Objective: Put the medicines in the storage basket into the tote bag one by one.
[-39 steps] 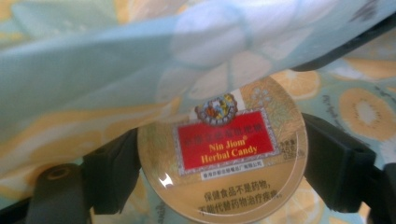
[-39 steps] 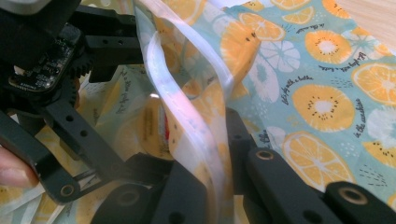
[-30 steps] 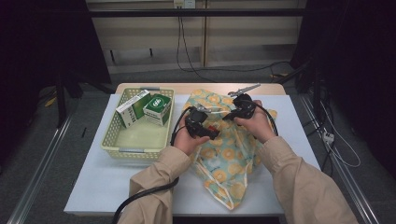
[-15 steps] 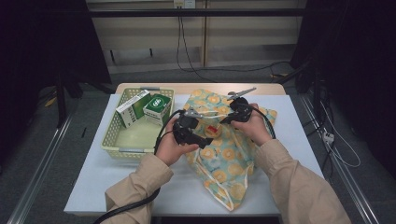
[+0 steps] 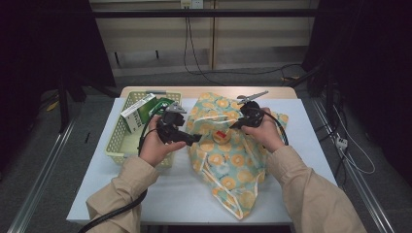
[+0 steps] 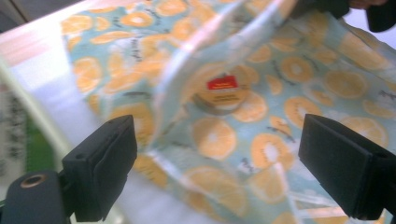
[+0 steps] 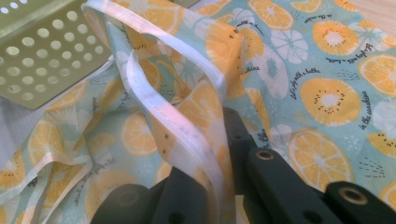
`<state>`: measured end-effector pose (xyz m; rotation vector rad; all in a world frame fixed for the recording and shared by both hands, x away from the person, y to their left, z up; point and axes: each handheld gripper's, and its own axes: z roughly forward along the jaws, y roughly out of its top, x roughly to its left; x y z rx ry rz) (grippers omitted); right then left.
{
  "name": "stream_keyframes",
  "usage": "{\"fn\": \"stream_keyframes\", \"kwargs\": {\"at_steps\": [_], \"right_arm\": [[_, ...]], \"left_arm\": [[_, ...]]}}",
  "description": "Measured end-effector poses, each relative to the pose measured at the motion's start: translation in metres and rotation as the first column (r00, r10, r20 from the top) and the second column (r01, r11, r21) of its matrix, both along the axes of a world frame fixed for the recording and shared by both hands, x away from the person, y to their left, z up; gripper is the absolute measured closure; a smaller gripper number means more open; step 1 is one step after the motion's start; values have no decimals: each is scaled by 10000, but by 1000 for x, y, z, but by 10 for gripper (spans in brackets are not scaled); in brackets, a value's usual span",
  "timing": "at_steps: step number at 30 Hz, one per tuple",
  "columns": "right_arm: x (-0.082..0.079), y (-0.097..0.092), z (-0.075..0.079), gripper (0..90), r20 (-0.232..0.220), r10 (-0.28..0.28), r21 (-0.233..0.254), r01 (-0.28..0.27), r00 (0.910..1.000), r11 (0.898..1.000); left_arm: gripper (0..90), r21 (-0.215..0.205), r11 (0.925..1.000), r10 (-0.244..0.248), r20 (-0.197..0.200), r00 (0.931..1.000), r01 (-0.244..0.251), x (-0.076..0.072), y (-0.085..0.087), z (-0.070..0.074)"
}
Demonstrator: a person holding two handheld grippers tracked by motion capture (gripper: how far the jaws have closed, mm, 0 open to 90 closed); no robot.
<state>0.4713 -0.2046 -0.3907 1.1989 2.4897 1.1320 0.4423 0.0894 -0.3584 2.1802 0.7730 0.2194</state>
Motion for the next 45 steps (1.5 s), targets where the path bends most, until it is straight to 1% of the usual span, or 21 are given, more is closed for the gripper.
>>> {"fn": "stream_keyframes", "kwargs": {"at_steps": [5, 7, 8, 9, 10, 12, 17, 18, 21, 24, 26, 27, 28, 29, 35, 37, 39, 41, 43, 44, 45], "right_arm": [[-1, 1, 1, 886, 10, 106, 55, -106, 9999, 9999], [-1, 1, 1, 885, 22, 114, 65, -114, 9999, 9999], [-1, 1, 1, 886, 23, 107, 66, -107, 9999, 9999], [-1, 1, 1, 886, 19, 107, 64, -108, 9999, 9999], [-1, 1, 2, 886, 24, 119, 72, -119, 9999, 9999], [-2, 1, 2, 886, 10, 139, 65, -139, 9999, 9999], [-2, 0, 3, 886, -14, 164, 99, -164, 9999, 9998], [-2, 0, 3, 886, -24, 173, 113, -173, 9998, 9998], [-2, 0, 2, 886, -24, 192, 112, -191, 9998, 9998], [-2, 0, 2, 886, -36, 181, 117, -181, 9998, 9998], [-1, 0, 2, 886, -50, 186, 118, -185, 9998, 9998], [-1, 0, 1, 887, -55, 188, 108, -187, 9998, 9998], [-1, 0, 1, 887, -63, 198, 98, -198, 9998, 9998], [-1, 0, 2, 887, -58, 199, 100, -198, 9998, 9998], [-1, -2, 2, 887, -87, 175, 157, -173, 9998, 9997], [-1, -3, 3, 887, -100, 189, 157, -187, 9998, 9997], [-1, -3, 3, 887, -80, 195, 166, -194, 9998, 9997], [-1, -3, 3, 887, -99, 220, 184, -219, 9997, 9996], [-2, -2, 2, 887, -108, 224, 191, -222, 9997, 9996], [-2, -2, 2, 887, -116, 240, 204, -238, 9996, 9995], [-2, -2, 2, 887, -105, 247, 213, -245, 9996, 9995]], "left_arm": [[108, 30, 9994, 351, 206, 9992, -351, 8, 18, 4], [105, -45, 9984, 565, 184, 9982, -565, 13, 26, 5], [104, 72, 9964, 847, 349, 9958, -850, 13, 30, 6], [103, -80, 9969, 783, 225, 9967, -781, 16, 34, 6], [102, 40, 9947, 1024, 334, 9942, -1026, 17, 36, 5], [102, 120, 9949, 997, 357, 9944, -1002, 21, 43, 4], [102, -91, 9877, 1563, 309, 9872, -1561, 29, 56, 0], [100, -158, 9864, 1637, 214, 9863, -1633, 30, 59, -1], [98, 15, 9826, 1856, 256, 9823, -1857, 36, 65, -3], [96, -36, 9789, 2044, 130, 9788, -2044, 40, 69, -7], [96, 120, 9773, 2111, 177, 9773, -2113, 43, 72, -10], [96, 148, 9725, 2320, 232, 9724, -2324, 44, 72, -12], [95, 163, 9708, 2387, 248, 9708, -2392, 45, 73, -13], [95, 169, 9731, 2296, 172, 9731, -2299, 47, 75, -15], [94, 322, 9685, 2454, 408, 9686, -2468, 54, 78, -21], [93, 351, 9650, 2589, 320, 9654, -2600, 56, 79, -23], [93, 428, 9619, 2681, 440, 9624, -2699, 58, 80, -24], [90, 368, 9582, 2823, 391, 9585, -2837, 61, 81, -26], [86, 395, 9566, 2874, 332, 9572, -2886, 63, 82, -28], [86, 522, 9560, 2867, 450, 9570, -2888, 64, 82, -28], [85, 427, 9536, 2968, 317, 9544, -2979, 65, 81, -29]]}}
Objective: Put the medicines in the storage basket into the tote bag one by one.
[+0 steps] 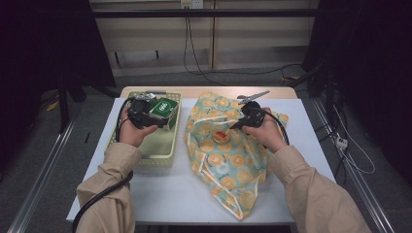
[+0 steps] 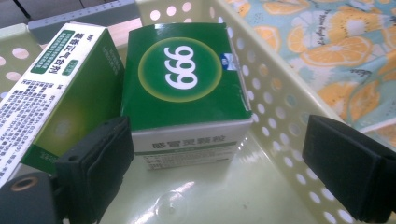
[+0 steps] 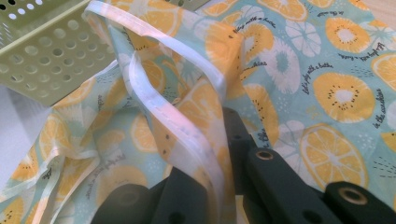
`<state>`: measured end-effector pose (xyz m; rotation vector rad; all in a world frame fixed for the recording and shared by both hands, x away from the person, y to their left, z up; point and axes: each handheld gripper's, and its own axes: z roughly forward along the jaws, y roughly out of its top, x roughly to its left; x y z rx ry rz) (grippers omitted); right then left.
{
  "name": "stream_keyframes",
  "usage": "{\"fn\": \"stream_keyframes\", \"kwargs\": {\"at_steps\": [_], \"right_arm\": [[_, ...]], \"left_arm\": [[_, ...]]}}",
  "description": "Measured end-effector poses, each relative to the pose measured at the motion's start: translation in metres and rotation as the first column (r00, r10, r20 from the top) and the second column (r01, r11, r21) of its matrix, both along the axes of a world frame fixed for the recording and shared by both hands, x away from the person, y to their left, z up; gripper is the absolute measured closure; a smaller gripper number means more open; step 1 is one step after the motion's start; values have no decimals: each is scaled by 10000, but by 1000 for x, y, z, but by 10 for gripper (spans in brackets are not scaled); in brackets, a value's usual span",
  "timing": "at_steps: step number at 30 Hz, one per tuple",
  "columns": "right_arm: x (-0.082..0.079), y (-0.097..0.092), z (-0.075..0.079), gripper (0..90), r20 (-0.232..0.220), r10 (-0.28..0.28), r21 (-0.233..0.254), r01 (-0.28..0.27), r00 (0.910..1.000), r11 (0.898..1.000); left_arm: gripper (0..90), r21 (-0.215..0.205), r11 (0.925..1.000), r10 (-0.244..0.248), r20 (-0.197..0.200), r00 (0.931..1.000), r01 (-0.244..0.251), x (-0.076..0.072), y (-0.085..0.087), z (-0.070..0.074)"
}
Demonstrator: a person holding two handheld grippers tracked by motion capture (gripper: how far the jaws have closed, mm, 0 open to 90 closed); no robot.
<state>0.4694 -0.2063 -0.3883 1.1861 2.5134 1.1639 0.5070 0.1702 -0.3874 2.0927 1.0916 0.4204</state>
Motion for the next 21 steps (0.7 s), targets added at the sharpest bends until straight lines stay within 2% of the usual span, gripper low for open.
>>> {"fn": "stream_keyframes", "kwargs": {"at_steps": [7, 9, 10, 12, 14, 15, 18, 21], "right_arm": [[0, 0, -1, 887, -39, 15, 99, -14, 10000, 9999], [0, 0, -2, 887, -52, 36, 89, -36, 10000, 10000], [0, 0, -3, 887, -69, 25, 94, -24, 10000, 10000], [0, -1, -3, 887, -90, 49, 102, -48, 9999, 9999], [0, -1, -3, 888, -98, 47, 119, -46, 9999, 9999], [0, -1, -4, 887, -101, 52, 125, -51, 9999, 9999], [1, -2, -4, 887, -87, 43, 122, -42, 10000, 9999], [2, -3, -5, 887, -99, 20, 163, -19, 9999, 9999]], "left_arm": [[82, 256, 9997, 64, 18, 10000, -64, 9, -6, -7], [61, 507, 9986, 116, 102, 9999, -121, 11, -7, -8], [57, 574, 9978, 309, 246, 9992, -323, 12, -8, -9], [54, 571, 9981, 237, 173, 9996, -246, 15, -7, -9], [62, 416, 9980, 460, 243, 9986, -470, 17, -5, -8], [61, 494, 9971, 558, 315, 9979, -573, 17, -5, -8], [57, 579, 9974, 433, 134, 9990, -440, 21, -5, -10], [56, 676, 9964, 502, 72, 9987, -506, 25, -6, -12]]}}
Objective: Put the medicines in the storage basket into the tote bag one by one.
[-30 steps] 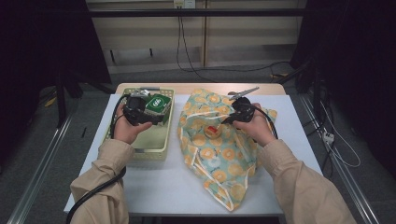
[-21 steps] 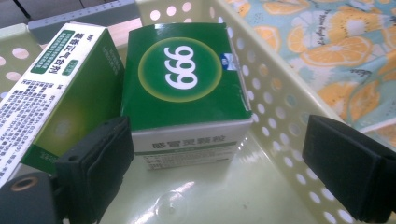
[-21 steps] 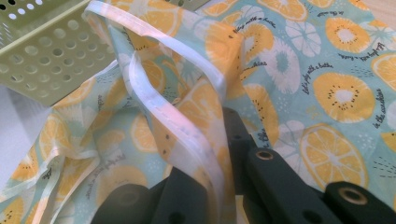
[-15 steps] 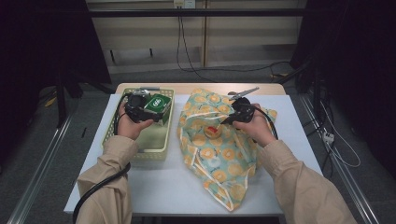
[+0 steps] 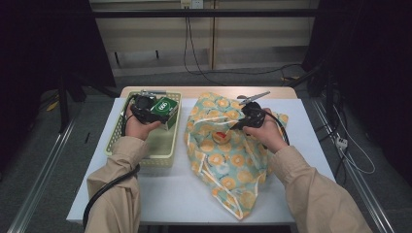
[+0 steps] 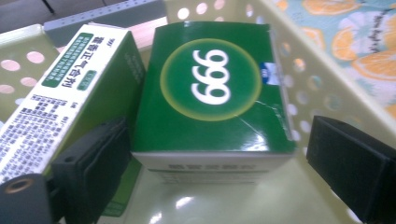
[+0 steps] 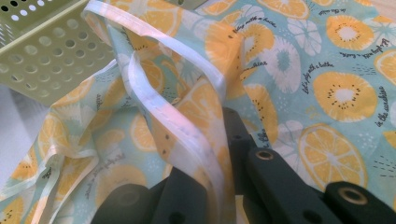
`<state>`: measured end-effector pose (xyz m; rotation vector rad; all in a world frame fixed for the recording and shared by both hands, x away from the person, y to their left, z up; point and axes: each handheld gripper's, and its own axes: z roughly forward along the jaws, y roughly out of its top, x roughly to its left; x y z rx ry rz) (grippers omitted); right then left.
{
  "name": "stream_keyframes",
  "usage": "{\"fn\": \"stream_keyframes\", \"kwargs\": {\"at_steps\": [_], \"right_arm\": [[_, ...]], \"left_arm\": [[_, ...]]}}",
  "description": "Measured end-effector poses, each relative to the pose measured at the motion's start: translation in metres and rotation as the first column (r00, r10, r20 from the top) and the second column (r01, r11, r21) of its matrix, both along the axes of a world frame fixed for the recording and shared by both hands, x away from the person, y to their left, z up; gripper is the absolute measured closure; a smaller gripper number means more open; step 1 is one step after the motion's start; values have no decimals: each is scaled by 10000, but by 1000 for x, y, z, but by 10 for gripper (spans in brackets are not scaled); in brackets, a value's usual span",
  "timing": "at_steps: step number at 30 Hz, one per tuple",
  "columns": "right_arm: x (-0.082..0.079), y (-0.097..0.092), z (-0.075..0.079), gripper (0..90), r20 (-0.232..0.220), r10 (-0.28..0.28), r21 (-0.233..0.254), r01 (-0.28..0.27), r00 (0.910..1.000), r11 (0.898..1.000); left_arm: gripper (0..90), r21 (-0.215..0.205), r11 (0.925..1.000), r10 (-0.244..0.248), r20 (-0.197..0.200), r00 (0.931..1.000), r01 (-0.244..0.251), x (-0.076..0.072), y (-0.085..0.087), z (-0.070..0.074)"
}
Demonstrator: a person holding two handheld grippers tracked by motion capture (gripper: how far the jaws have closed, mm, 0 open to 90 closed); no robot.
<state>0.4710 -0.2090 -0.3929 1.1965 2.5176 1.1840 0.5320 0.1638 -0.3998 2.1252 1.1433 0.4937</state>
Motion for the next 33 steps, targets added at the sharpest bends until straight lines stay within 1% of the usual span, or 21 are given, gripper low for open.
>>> {"fn": "stream_keyframes", "kwargs": {"at_steps": [2, 3, 4, 6, 8, 9, 11, 12, 13, 14, 15, 16, 17, 18, 20, 22, 24, 28, 31, 32, 33], "right_arm": [[0, 0, 0, 887, -21, 8, 26, -8, 10000, 10000], [0, 0, -1, 887, -21, 1, 64, -1, 10000, 10000], [0, 0, -1, 887, -44, -23, 145, 24, 10000, 9999], [0, 0, -2, 887, -58, -18, 133, 19, 10000, 9999], [0, -1, -1, 887, -54, -26, 144, 26, 10000, 9999], [-1, -1, -1, 887, -36, -59, 155, 59, 10000, 9999], [-1, -2, 0, 887, -7, -48, 187, 49, 10000, 9998], [-1, -3, 1, 887, -20, -70, 209, 71, 10000, 9998], [-1, -3, 1, 887, -1, -101, 227, 101, 9999, 9997], [-1, -4, 1, 888, 5, -125, 228, 125, 9999, 9997], [-1, -4, 1, 888, 10, -132, 225, 132, 9999, 9997], [-1, -4, 1, 888, 2, -126, 210, 126, 9999, 9997], [-1, -5, 1, 887, 7, -134, 205, 134, 9999, 9997], [-1, -5, 1, 888, -16, -157, 205, 157, 9999, 9997], [0, -6, 1, 888, 11, -192, 221, 192, 9998, 9996], [0, -6, 0, 888, 47, -209, 188, 208, 9998, 9996], [0, -5, -1, 888, 18, -195, 164, 195, 9998, 9997], [1, -4, 0, 888, 68, -218, 169, 216, 9997, 9996], [1, -4, 0, 888, 66, -271, 130, 270, 9996, 9996], [1, -4, 0, 888, 71, -286, 111, 286, 9996, 9995], [1, -4, 0, 888, 84, -294, 112, 293, 9995, 9995]], "left_arm": [[67, 95, 10000, -18, 5, 10000, 18, 3, -2, -2], [62, 74, 10000, -65, -101, 9999, 65, 4, -2, -4], [60, 72, 10000, -32, -131, 9999, 33, 5, -4, -5], [66, 75, 10000, -12, -149, 9999, 13, 8, -7, -8], [59, 262, 9997, 40, -290, 9996, -32, 10, -10, -11], [63, 276, 9996, 70, -354, 9993, -61, 12, -11, -13], [84, 429, 9989, 178, -299, 9994, -165, 12, -12, -14], [126, 441, 9987, 267, -287, 9992, -254, 12, -11, -14], [136, 297, 9992, 277, -331, 9991, -268, 12, -10, -15], [147, 245, 9992, 329, -396, 9987, -319, 10, -9, -14], [152, 190, 9986, 504, -479, 9976, -496, 9, -9, -14], [154, 216, 9981, 594, -570, 9966, -582, 8, -8, -12], [155, 141, 9976, 691, -643, 9955, -683, 7, -7, -10], [156, 121, 9977, 667, -617, 9959, -661, 6, -5, -7], [158, -93, 9979, 632, -709, 9955, -641, 2, -2, -2], [158, -193, 9989, 420, -657, 9970, -434, -3, 1, 4], [159, -144, 9994, 314, -688, 9971, -325, -8, 3, 10], [160, -285, 9993, 226, -743, 9970, -247, -18, 10, 23], [159, -418, 9990, 143, -697, 9975, -172, -25, 15, 33], [160, -410, 9991, 86, -709, 9974, -116, -28, 16, 37], [160, -272, 9996, -51, -654, 9978, 33, -31, 18, 42]]}}
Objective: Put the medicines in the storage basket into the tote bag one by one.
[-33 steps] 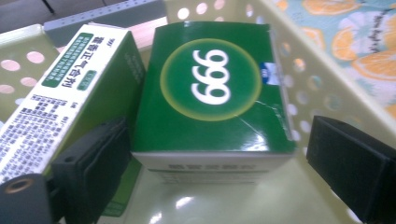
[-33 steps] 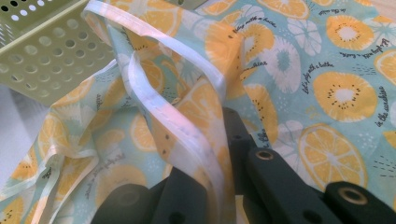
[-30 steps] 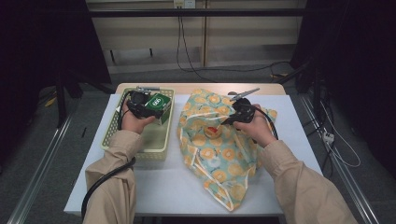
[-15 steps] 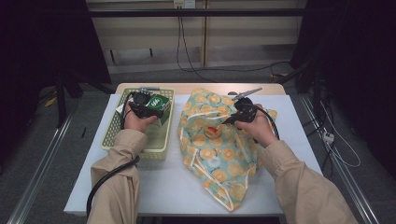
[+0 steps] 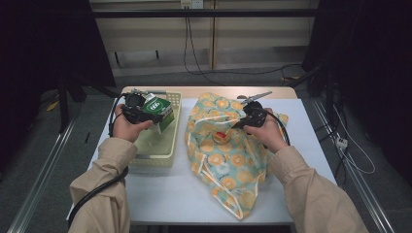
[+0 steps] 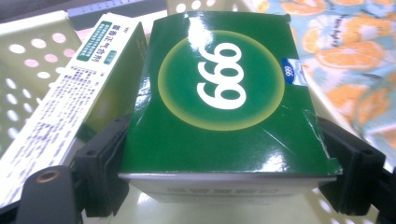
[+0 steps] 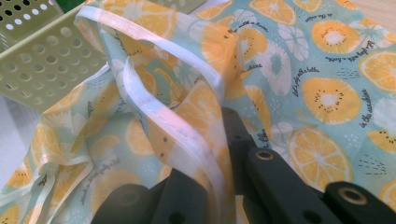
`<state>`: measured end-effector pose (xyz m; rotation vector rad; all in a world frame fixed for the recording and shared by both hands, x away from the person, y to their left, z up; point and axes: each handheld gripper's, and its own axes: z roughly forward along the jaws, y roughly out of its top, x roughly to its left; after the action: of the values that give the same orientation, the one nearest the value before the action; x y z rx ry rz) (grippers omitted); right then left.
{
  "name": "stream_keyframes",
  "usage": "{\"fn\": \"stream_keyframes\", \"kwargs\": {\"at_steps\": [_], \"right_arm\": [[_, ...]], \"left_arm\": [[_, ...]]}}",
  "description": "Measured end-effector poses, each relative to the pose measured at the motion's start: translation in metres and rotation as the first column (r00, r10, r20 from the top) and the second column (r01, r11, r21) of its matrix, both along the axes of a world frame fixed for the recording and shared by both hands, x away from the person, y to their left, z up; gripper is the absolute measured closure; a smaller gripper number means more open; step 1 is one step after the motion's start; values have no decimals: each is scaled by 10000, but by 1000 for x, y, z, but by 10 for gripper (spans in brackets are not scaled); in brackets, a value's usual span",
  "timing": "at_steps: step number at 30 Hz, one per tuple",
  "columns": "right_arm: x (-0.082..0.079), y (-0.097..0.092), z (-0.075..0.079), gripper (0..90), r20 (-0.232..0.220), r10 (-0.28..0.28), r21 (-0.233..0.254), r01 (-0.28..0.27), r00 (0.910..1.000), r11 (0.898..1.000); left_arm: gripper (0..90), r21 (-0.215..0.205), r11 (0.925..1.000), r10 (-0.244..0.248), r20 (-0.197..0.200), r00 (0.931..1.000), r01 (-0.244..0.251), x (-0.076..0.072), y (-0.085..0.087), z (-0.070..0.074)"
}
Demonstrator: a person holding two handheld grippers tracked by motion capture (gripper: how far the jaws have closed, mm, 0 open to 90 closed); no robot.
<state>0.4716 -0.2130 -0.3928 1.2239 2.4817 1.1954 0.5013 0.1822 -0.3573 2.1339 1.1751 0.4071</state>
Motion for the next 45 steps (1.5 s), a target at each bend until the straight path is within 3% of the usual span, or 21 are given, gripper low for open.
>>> {"fn": "stream_keyframes", "kwargs": {"at_steps": [12, 14, 20, 27, 34, 35, 36, 38, 45], "right_arm": [[-1, 4, 6, 888, 69, 20, -216, -19, 10000, 9998], [-1, 5, 6, 888, 68, 21, -235, -20, 10000, 9997], [-1, 7, 6, 888, 47, 94, -236, -92, 9999, 9997], [0, 4, 6, 888, 17, -6, -157, 6, 10000, 9999], [0, 3, 7, 888, 9, -23, -110, 23, 10000, 9999], [0, 3, 7, 887, 11, -18, -119, 18, 10000, 9999], [0, 3, 7, 888, 10, -31, -92, 31, 10000, 10000], [0, 2, 7, 888, -32, -48, -18, 48, 10000, 10000], [0, 1, 8, 888, -37, -24, 13, 24, 10000, 10000]], "left_arm": [[160, -512, 9940, -951, 348, 9949, 968, -29, -3, 37], [159, -694, 9910, -1120, 388, 9930, 1145, -34, -6, 41], [159, -682, 9811, -1780, 513, 9827, 1813, -45, -21, 47], [160, -767, 9547, -2839, 567, 9572, 2876, -61, -49, 49], [159, -1033, 9218, -3678, 708, 9272, 3735, -75, -81, 44], [159, -1047, 9146, -3852, 679, 9203, 3906, -78, -87, 43], [159, -1085, 9116, -3909, 687, 9179, 3964, -79, -91, 41], [159, -1181, 8980, -4195, 616, 9057, 4239, -83, -101, 38], [159, -1230, 8725, -4688, 621, 8811, 4729, -93, -123, 31]]}}
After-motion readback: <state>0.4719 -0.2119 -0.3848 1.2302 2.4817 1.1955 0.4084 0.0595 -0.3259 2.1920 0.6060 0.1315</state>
